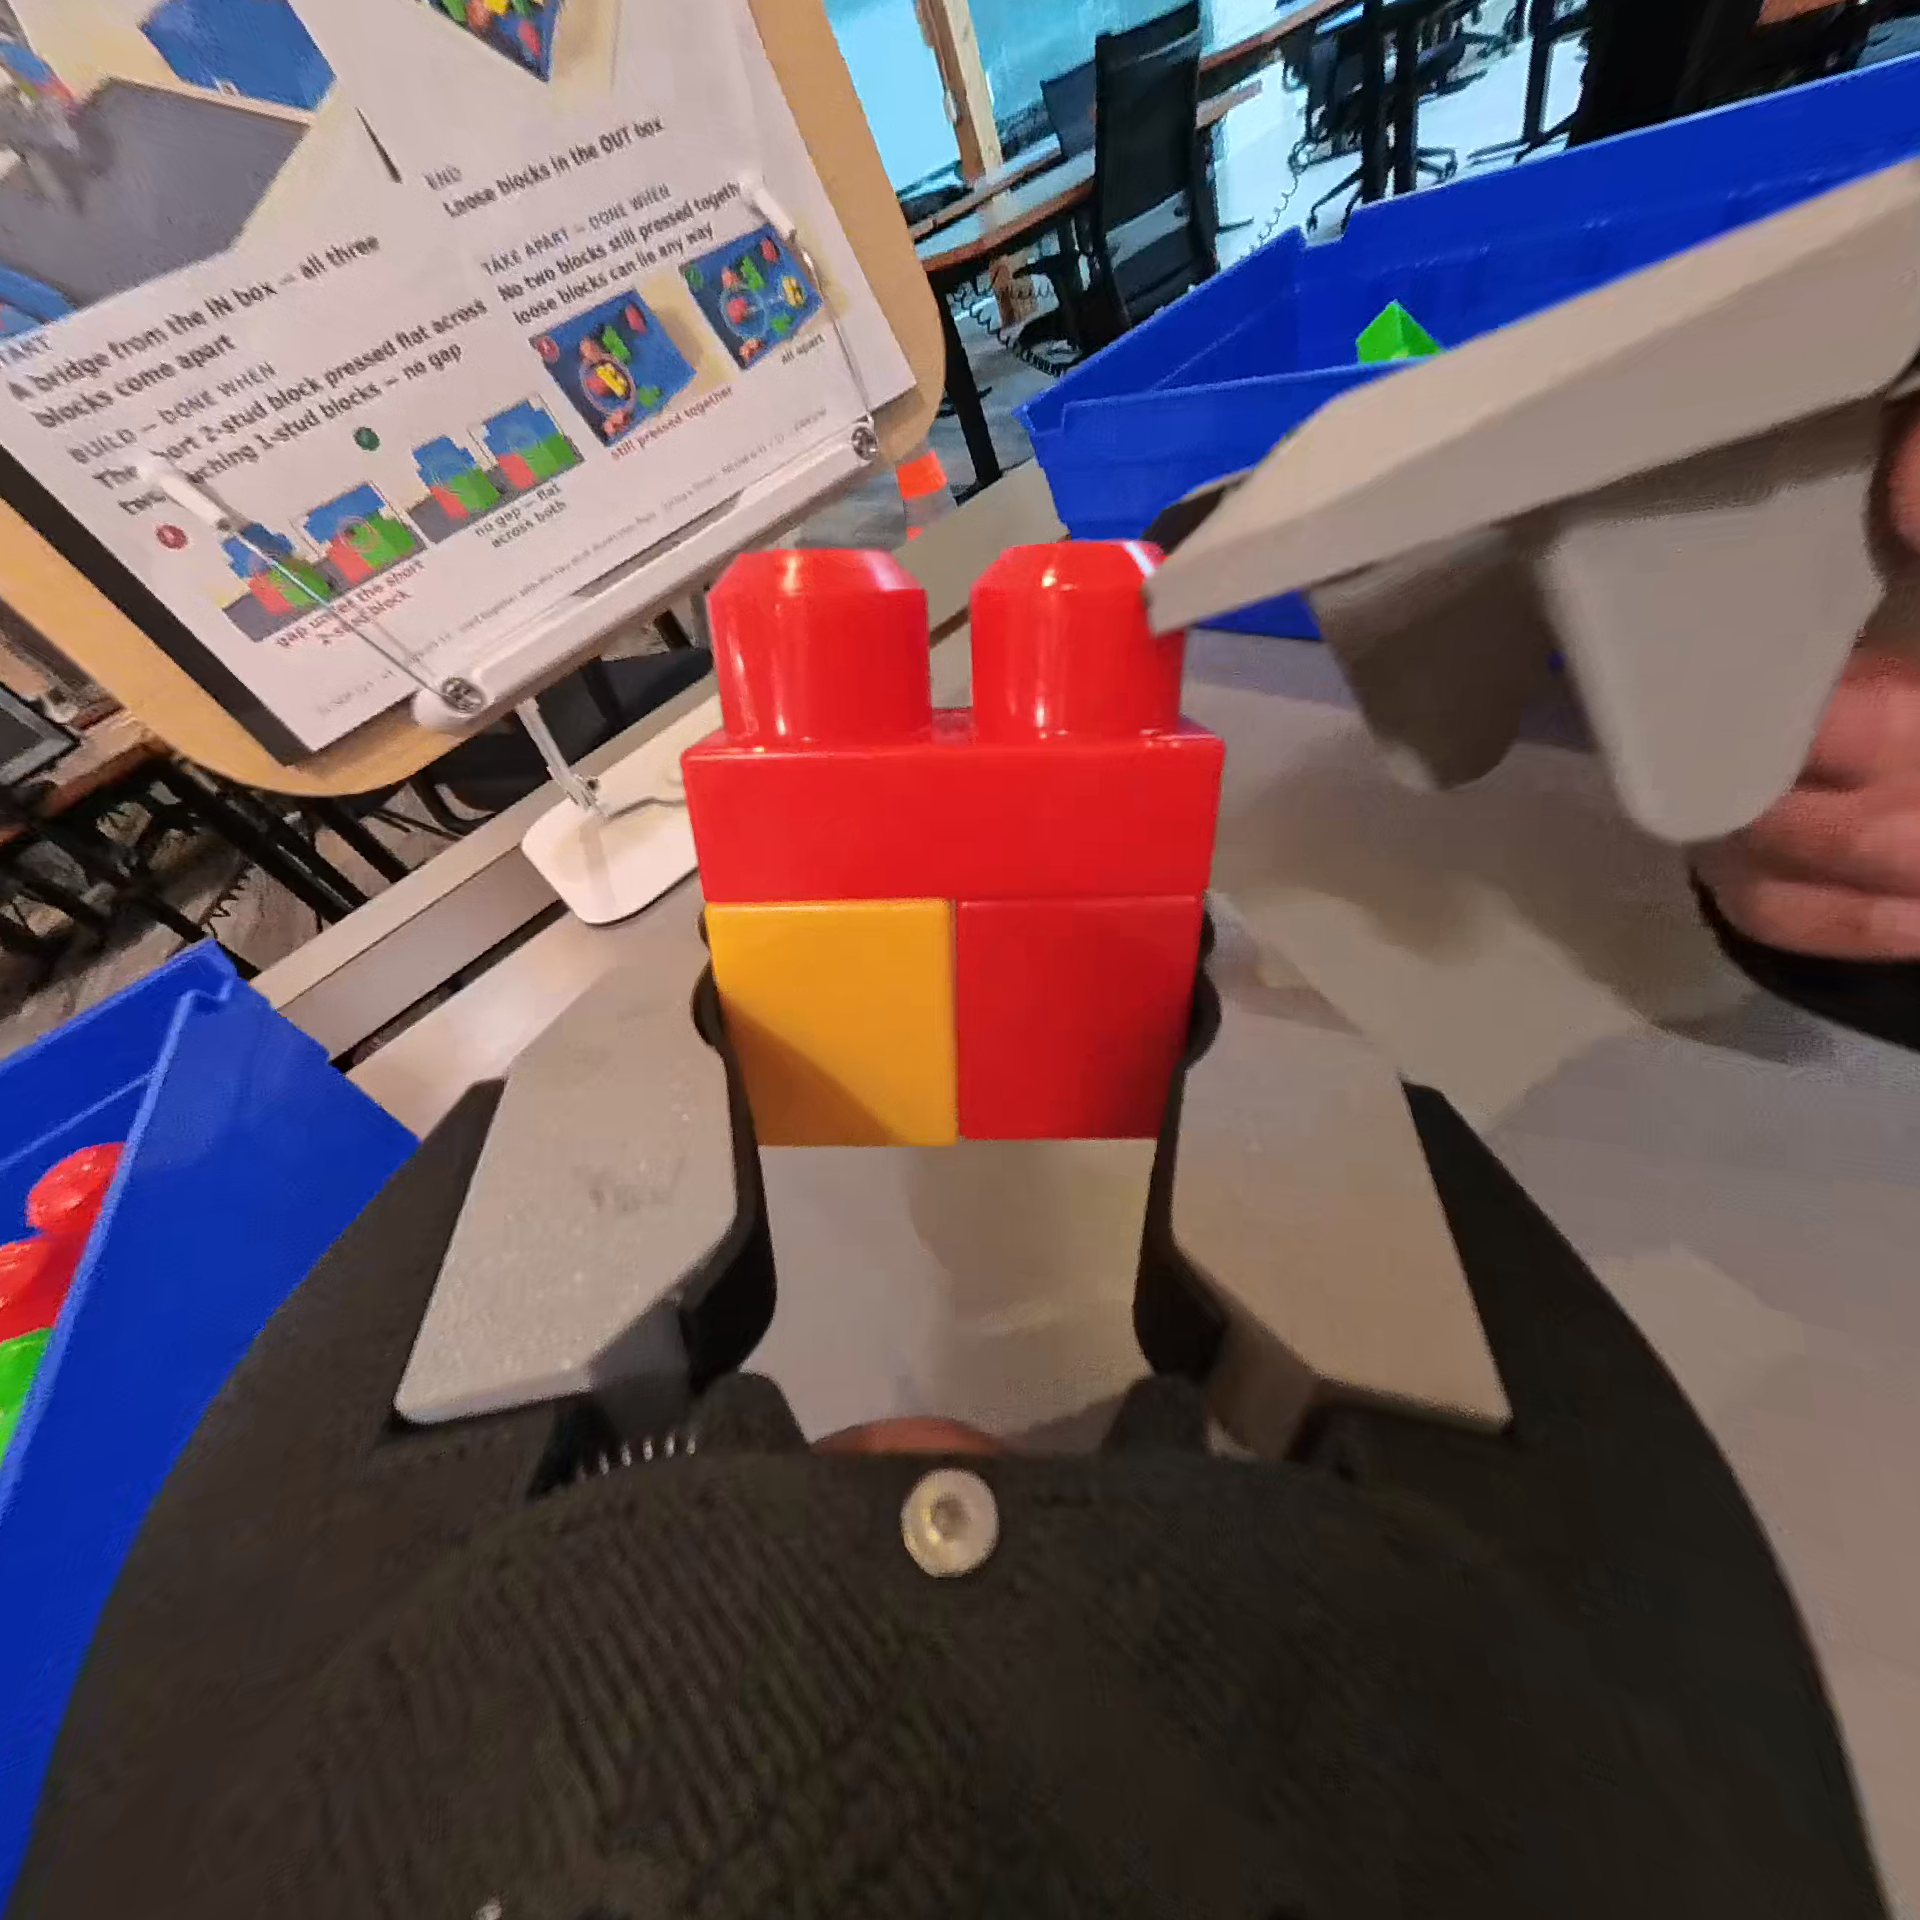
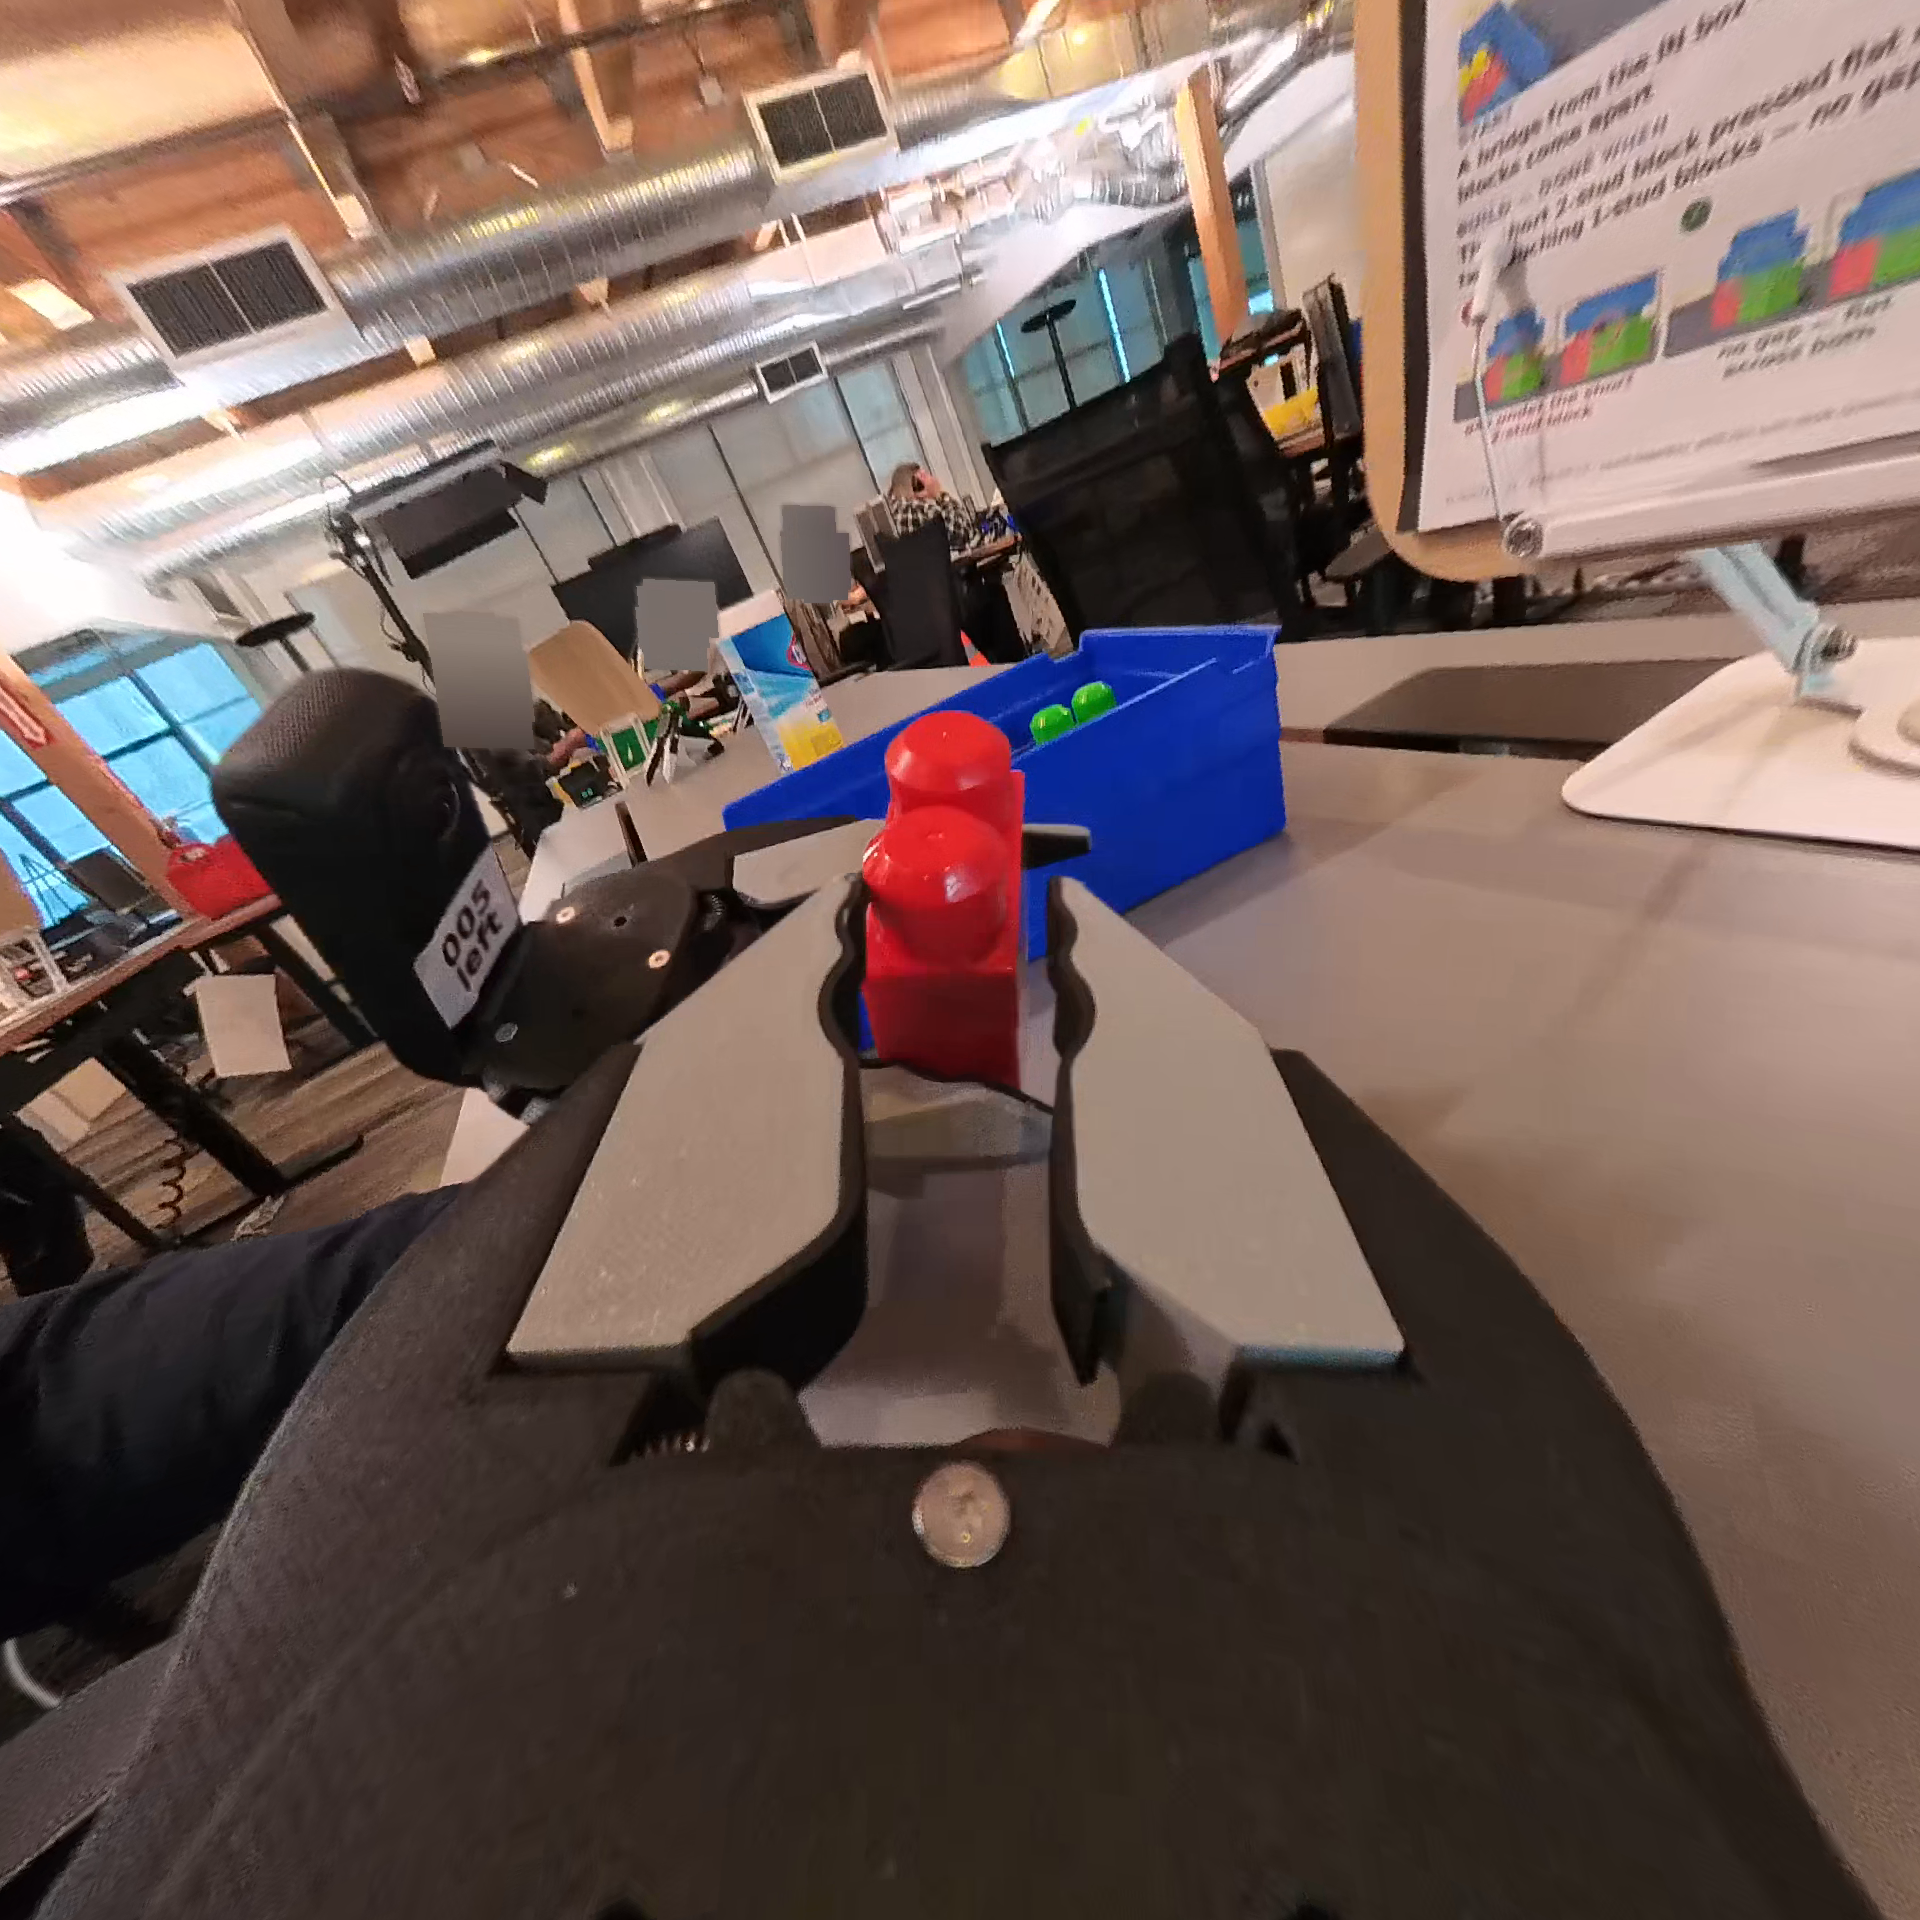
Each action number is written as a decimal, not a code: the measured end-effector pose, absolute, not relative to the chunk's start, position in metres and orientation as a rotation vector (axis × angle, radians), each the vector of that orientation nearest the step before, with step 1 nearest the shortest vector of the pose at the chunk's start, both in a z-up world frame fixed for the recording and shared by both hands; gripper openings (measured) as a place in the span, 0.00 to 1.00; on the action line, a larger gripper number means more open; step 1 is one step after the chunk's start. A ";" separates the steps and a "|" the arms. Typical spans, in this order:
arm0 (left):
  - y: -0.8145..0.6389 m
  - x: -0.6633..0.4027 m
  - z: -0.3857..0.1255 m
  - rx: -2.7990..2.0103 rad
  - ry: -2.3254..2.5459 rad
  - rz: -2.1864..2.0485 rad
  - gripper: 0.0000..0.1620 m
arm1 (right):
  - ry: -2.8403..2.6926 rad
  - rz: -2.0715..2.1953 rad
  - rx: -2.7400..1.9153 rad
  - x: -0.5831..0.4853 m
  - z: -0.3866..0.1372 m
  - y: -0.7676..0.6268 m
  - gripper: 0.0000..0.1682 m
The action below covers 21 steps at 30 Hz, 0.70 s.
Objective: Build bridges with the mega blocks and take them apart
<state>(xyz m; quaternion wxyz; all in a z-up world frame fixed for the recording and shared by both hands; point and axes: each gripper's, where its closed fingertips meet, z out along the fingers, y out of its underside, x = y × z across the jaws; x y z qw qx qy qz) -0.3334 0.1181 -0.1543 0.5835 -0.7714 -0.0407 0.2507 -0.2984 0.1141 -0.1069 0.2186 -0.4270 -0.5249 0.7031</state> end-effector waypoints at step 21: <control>0.124 -0.324 -0.165 -1.840 -0.031 0.586 0.53 | -1.599 1.880 -1.218 -0.301 -0.123 0.099 0.28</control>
